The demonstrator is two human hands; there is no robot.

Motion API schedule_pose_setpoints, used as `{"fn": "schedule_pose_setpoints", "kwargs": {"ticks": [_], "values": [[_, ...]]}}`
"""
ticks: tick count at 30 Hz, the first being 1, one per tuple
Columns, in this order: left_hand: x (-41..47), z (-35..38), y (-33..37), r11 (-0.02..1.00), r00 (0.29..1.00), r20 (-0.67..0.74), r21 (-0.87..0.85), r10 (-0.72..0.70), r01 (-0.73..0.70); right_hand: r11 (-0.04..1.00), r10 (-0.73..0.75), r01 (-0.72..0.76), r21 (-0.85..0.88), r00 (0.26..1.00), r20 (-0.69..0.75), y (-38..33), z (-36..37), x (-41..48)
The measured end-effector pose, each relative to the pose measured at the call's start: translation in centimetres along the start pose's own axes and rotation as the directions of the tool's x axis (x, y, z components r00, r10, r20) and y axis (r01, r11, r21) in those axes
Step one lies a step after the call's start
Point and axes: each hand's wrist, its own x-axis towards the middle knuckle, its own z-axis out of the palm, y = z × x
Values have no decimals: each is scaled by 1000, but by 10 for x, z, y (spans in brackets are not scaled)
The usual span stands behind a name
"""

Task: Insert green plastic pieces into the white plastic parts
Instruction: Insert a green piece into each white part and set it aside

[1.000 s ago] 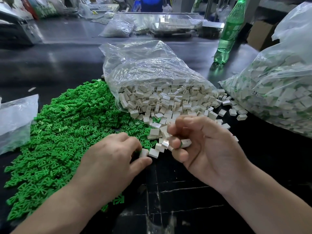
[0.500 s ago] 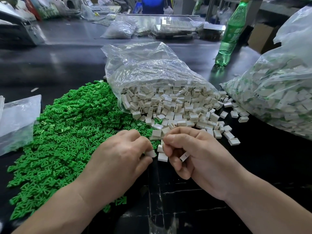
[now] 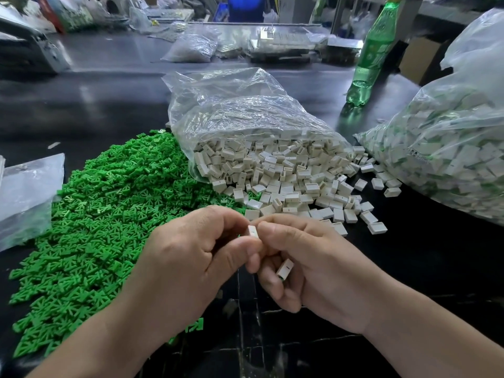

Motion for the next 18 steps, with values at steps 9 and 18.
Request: {"fn": "schedule_pose_setpoints", "kwargs": {"ticks": [9,18], "values": [[3,-2,-9,984,992,-25,127,127,-123,994,77,-72,80,995,-61,-1,-3,2],[4,-9,-32,682,919,142,713,-369,163,992,24,4,123,975,-220,-3,-8,3]]}}
